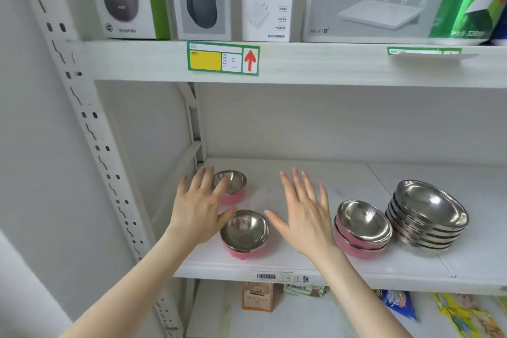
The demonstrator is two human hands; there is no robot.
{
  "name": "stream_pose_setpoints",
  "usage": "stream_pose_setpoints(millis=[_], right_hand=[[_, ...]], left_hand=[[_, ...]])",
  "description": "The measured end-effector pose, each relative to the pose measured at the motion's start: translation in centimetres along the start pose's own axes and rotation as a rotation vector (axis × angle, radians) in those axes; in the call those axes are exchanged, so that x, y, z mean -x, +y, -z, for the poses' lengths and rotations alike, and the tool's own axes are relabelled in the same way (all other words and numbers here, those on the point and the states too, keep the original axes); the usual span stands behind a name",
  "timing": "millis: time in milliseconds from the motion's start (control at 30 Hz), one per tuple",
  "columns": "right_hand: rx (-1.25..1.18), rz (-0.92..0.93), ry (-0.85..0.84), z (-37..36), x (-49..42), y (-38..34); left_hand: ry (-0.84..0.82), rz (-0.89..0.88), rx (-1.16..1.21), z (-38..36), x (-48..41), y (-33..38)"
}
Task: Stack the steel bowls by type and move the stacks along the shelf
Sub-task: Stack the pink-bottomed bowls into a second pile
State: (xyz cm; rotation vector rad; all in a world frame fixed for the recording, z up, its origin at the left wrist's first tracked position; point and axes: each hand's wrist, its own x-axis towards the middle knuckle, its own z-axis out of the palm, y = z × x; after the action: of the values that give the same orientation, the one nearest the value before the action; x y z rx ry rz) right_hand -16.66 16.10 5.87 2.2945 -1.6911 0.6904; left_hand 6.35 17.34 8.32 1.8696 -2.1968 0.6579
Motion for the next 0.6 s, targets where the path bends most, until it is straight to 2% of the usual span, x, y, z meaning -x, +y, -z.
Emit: stream_pose_setpoints(millis=[167, 333, 500, 600], right_hand=[[-0.031, -0.095, -0.057, -3.7, -3.8, -0.4], [-0.056, -0.109, -0.104, -7.2, -7.8, 0.0], [-0.106, -0.109, -0.211, -11.2, -12.0, 0.3], [-0.172, -0.118, -0.278, -13.9, -14.2, 0.3]], left_hand=[[-0.031, -0.004, 0.029, -3.5, -3.5, -2.5], [-0.085, 0.016, -0.024, -6.8, -7.6, -4.2], [-0.164, 0.093, -0.029, -10.3, -10.8, -5.1], [-0.211, 0.161, 0.053, -13.2, -11.8, -5.9]])
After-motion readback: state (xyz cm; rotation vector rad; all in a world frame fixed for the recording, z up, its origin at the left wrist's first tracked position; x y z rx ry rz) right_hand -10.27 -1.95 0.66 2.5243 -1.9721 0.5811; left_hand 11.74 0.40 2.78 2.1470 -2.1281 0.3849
